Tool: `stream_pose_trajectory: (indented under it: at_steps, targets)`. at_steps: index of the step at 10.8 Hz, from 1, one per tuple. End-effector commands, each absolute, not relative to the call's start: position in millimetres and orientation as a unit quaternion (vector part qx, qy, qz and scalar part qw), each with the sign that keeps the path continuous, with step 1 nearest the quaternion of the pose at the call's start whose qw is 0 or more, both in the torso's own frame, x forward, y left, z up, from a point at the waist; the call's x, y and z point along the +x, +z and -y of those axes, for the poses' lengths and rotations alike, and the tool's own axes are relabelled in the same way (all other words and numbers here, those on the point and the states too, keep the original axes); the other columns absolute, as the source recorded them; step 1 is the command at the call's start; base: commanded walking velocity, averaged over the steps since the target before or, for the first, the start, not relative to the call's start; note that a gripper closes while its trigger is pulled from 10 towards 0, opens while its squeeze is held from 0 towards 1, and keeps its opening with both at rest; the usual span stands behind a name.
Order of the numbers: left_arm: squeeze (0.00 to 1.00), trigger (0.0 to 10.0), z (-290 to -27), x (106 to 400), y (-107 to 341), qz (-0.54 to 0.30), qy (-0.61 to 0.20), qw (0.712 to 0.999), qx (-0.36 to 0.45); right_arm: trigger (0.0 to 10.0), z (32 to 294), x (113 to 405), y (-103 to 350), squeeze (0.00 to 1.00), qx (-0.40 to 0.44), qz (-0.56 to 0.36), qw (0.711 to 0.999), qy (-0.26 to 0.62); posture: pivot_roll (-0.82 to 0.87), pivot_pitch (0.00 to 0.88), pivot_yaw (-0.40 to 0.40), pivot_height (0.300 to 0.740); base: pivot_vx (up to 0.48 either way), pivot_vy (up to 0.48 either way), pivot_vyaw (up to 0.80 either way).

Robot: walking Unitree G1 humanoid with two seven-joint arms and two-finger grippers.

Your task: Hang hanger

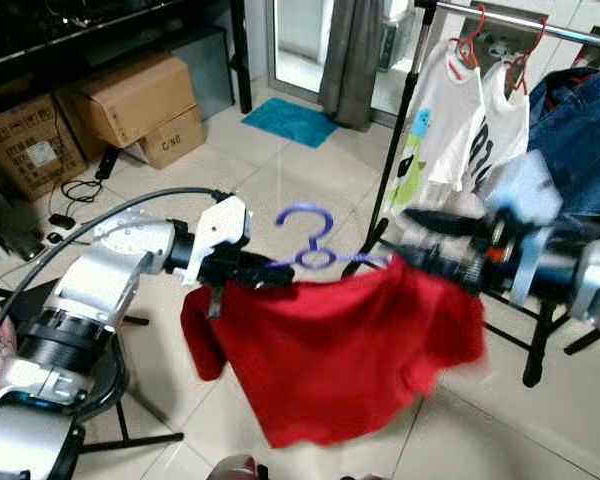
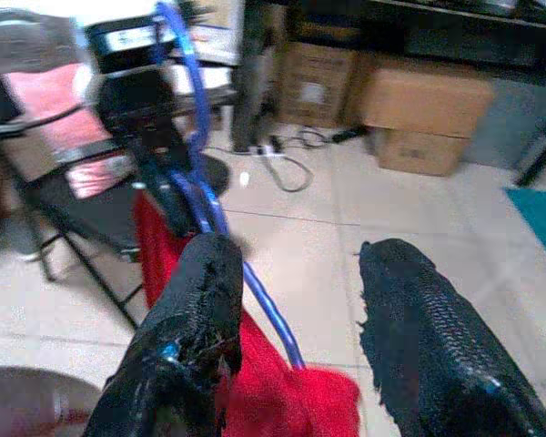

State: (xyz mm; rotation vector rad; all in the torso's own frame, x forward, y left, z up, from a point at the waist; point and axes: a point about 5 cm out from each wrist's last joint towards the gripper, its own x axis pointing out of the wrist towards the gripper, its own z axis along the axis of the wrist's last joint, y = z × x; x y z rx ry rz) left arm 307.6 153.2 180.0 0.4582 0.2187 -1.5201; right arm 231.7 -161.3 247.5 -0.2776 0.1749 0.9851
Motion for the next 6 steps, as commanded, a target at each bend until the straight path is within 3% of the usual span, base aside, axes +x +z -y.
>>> stream_pose_trajectory:
  at_steps: [1, 3, 5, 6]
  targets:
    - [0.0, 0.0, -150, 305, 188, -0.08, -0.697, 0.678, 0.22, 10.0, 157, 232, 249, 0.0, -0.142, -0.077, 0.855, 0.492, 0.01, 0.019, 0.001, 0.74, 0.0, 0.0, 0.0]
    - [0.0, 0.0, -146, 305, 192, -0.082, -0.717, 0.654, 0.225, 10.0, 142, 226, 246, 0.0, -0.138, -0.088, 0.817, 0.553, 0.01, 0.018, 0.004, 0.74, 0.0, 0.0, 0.0]
    - [0.0, 0.0, -141, 306, 198, -0.074, -0.732, 0.638, 0.228, 10.0, 128, 222, 238, 0.0, -0.127, -0.097, 0.797, 0.582, 0.01, 0.018, 0.012, 0.74, 0.0, 0.0, 0.0]
    - [0.0, 0.0, -138, 306, 201, -0.069, -0.736, 0.636, 0.223, 5.8, 121, 221, 234, 0.0, -0.122, -0.098, 0.793, 0.589, 0.01, 0.02, 0.017, 0.74, 0.0, 0.0, 0.0]
